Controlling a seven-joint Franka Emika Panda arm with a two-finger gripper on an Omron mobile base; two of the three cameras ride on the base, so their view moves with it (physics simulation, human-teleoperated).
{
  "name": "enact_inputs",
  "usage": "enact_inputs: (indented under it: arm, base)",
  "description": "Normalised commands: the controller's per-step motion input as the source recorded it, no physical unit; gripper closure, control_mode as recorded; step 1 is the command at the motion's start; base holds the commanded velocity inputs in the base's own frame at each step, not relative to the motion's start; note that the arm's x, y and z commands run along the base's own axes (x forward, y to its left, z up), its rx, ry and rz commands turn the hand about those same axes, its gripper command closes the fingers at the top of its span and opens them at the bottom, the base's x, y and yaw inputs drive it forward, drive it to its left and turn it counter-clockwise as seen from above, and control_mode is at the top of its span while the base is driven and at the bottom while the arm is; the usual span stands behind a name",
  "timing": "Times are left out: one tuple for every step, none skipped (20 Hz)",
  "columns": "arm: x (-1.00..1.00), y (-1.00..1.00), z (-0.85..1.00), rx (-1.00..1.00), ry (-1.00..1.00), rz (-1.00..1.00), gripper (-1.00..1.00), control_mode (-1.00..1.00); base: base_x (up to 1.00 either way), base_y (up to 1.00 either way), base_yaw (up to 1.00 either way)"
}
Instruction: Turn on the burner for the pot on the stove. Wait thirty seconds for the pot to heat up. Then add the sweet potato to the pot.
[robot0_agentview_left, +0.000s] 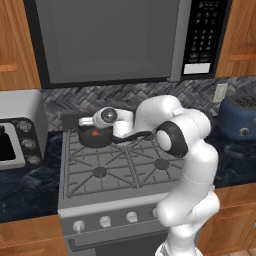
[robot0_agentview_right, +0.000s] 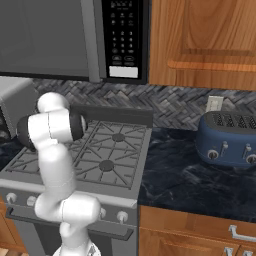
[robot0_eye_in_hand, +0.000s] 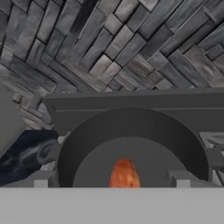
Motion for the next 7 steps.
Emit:
enact_inputs:
  arm:
    - [-1.00, 0.00, 1.00, 0.01, -0.04, 0.00, -1.00, -1.00]
    - [-1.00, 0.00, 1.00, 0.03, -0.06, 0.00, -1.00, -1.00]
    - [-1.00, -0.05, 1.00, 0.05, -0.09, 0.00, -1.00, -1.00]
    - [-1.00, -0.16, 1.00, 0.07, -0.14, 0.00, -1.00, -1.00]
    - [-1.00, -0.20, 1.00, 0.08, -0.17, 0.00, -1.00, -1.00]
    - [-1.00, -0.29, 1.00, 0.08, -0.15, 0.00, -1.00, -1.00]
    - [-1.00, -0.34, 1.00, 0.04, -0.03, 0.00, -1.00, -1.00]
  base:
    - [0.00, 0.00, 0.00]
    - [0.00, 0.00, 0.00]
    - [0.00, 0.00, 0.00]
    - [0.00, 0.00, 0.00]
    - [0.00, 0.00, 0.00]
    - [0.00, 0.00, 0.00]
    - [0.00, 0.00, 0.00]
